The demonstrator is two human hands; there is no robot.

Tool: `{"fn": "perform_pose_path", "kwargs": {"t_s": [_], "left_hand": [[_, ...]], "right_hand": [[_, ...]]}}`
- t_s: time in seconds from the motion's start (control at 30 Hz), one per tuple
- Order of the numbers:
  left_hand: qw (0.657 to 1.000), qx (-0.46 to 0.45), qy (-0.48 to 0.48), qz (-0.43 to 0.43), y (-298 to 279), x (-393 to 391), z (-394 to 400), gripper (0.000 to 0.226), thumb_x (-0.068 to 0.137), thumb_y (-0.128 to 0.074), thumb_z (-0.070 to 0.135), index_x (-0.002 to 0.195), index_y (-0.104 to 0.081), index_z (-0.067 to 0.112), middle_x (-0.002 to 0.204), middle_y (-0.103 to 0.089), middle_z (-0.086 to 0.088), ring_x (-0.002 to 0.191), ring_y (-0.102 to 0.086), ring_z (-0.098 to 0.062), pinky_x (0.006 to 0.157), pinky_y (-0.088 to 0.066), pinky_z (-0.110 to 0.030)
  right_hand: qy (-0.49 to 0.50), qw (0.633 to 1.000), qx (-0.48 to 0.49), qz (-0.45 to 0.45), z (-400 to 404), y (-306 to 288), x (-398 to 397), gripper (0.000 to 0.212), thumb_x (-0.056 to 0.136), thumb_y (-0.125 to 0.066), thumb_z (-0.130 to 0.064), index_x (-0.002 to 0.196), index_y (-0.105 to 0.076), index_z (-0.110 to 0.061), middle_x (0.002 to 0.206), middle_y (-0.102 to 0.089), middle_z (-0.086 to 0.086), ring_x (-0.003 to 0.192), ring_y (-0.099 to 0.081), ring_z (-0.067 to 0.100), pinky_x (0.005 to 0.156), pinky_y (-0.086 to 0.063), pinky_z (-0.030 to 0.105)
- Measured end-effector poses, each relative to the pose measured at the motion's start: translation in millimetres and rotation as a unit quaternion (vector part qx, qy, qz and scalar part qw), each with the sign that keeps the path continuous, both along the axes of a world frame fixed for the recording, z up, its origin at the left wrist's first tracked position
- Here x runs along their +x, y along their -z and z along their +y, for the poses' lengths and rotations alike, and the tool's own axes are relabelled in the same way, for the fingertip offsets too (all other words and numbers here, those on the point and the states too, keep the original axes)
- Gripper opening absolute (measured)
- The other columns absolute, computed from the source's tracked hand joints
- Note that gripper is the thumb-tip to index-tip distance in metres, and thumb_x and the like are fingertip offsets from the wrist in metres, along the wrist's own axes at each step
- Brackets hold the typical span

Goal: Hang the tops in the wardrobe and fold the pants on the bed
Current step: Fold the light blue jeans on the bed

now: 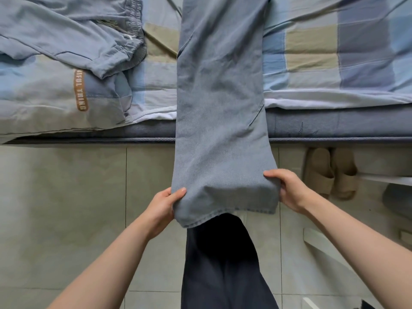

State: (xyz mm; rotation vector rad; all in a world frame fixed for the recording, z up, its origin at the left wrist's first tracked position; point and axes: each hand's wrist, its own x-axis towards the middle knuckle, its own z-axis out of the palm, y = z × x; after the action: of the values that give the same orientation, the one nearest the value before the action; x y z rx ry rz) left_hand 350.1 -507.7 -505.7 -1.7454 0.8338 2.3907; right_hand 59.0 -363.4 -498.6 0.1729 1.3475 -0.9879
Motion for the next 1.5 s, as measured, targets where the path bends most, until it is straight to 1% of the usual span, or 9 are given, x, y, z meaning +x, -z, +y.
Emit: {"fn": "perform_pose_path", "kwargs": {"t_s": [0.27, 0.5, 0.57, 0.7, 0.87, 1.0, 1.2, 1.37, 1.5], "left_hand": [[0.977, -0.104, 0.095, -0.159, -2.2, 5.5, 6.5, 0.011, 0.093, -0.063, 0.012, 0.104, -0.064, 0.009, 0.101, -0.074, -0.014, 0.084, -0.071, -0.023, 0.074, -0.057, -0.036], [0.974, -0.083, 0.167, -0.127, -22.8, -11.0, -22.5, 0.065, 0.093, -0.057, 0.009, 0.129, -0.026, 0.053, 0.099, -0.074, -0.009, 0.079, -0.072, -0.025, 0.065, -0.060, -0.035], [0.973, -0.065, 0.191, -0.116, -34.2, -20.3, -43.1, 0.052, 0.091, -0.058, 0.007, 0.128, -0.045, 0.042, 0.099, -0.073, -0.006, 0.070, -0.070, -0.020, 0.058, -0.057, -0.030], [0.966, -0.047, 0.227, -0.110, -58.0, -56.5, -113.8, 0.021, 0.087, -0.060, 0.009, 0.103, -0.073, 0.012, 0.090, -0.067, -0.008, 0.069, -0.060, -0.017, 0.052, -0.048, -0.022], [0.998, -0.022, 0.058, -0.018, -63.8, -145.3, -239.6, 0.023, 0.095, -0.051, 0.020, 0.083, -0.067, 0.010, 0.065, -0.069, -0.012, 0.060, -0.071, -0.025, 0.055, -0.059, -0.030], [0.984, -0.162, 0.004, -0.074, -29.4, -195.6, -294.8, 0.007, 0.100, -0.047, 0.017, 0.097, -0.052, 0.013, 0.085, -0.066, -0.016, 0.071, -0.067, -0.025, 0.069, -0.055, -0.032], [0.943, -0.129, 0.242, -0.189, 32.3, -174.8, -249.5, 0.012, 0.092, -0.064, 0.014, 0.088, -0.053, 0.011, 0.079, -0.053, -0.008, 0.060, -0.048, -0.017, 0.063, -0.040, -0.030], [0.957, -0.116, 0.188, -0.188, 43.6, -139.7, -206.4, 0.029, 0.083, -0.076, 0.016, 0.095, -0.050, 0.016, 0.084, -0.054, 0.000, 0.065, -0.052, -0.012, 0.058, -0.046, -0.026], [0.953, -0.150, 0.204, -0.165, 42.4, -127.9, -197.5, 0.039, 0.073, -0.081, 0.001, 0.095, -0.052, 0.015, 0.078, -0.055, -0.002, 0.063, -0.053, -0.014, 0.059, -0.046, -0.026]], "right_hand": [[-0.092, 0.987, 0.130, 0.014, 36.3, 6.9, 22.9, 0.021, 0.096, -0.054, -0.021, 0.104, -0.065, -0.005, 0.080, -0.049, 0.010, 0.058, -0.039, 0.016, 0.051, -0.025, 0.024], [-0.196, 0.945, 0.185, 0.186, 7.1, -18.3, 7.0, 0.039, 0.086, -0.067, -0.014, 0.116, -0.042, -0.020, 0.077, -0.063, 0.009, 0.055, -0.053, 0.014, 0.048, -0.045, 0.023], [-0.203, 0.951, 0.160, 0.167, -12.3, -35.4, -9.2, 0.046, 0.085, -0.066, -0.008, 0.118, -0.041, -0.030, 0.068, -0.060, 0.008, 0.047, -0.048, 0.013, 0.042, -0.042, 0.021], [-0.179, 0.971, 0.146, 0.061, -64.6, -64.6, -53.9, 0.022, 0.086, -0.063, -0.003, 0.107, -0.065, -0.002, 0.074, -0.060, 0.012, 0.059, -0.050, 0.019, 0.050, -0.043, 0.022], [0.065, 0.995, 0.075, -0.008, -166.2, -67.2, -134.2, 0.014, 0.093, -0.045, -0.015, 0.093, -0.058, -0.009, 0.071, -0.062, 0.008, 0.048, -0.058, 0.011, 0.047, -0.052, 0.019], [0.208, 0.969, 0.094, 0.100, -208.4, -26.4, -172.8, 0.024, 0.103, -0.029, -0.026, 0.098, -0.049, -0.014, 0.118, -0.062, 0.023, 0.076, -0.067, 0.023, 0.062, -0.053, 0.026], [-0.032, 0.957, 0.244, 0.153, -181.1, 40.4, -127.9, 0.015, 0.095, -0.053, -0.022, 0.100, -0.059, -0.009, 0.118, -0.064, 0.017, 0.081, -0.060, 0.021, 0.078, -0.051, 0.034], [-0.093, 0.941, 0.271, 0.178, -150.7, 54.5, -93.2, 0.023, 0.090, -0.062, -0.035, 0.099, -0.061, -0.014, 0.119, -0.061, 0.013, 0.110, -0.057, 0.028, 0.094, -0.046, 0.041], [-0.062, 0.961, 0.224, 0.151, -131.9, 57.6, -81.3, 0.023, 0.091, -0.062, -0.034, 0.107, -0.062, -0.018, 0.118, -0.062, 0.006, 0.105, -0.057, 0.022, 0.080, -0.047, 0.033]]}}
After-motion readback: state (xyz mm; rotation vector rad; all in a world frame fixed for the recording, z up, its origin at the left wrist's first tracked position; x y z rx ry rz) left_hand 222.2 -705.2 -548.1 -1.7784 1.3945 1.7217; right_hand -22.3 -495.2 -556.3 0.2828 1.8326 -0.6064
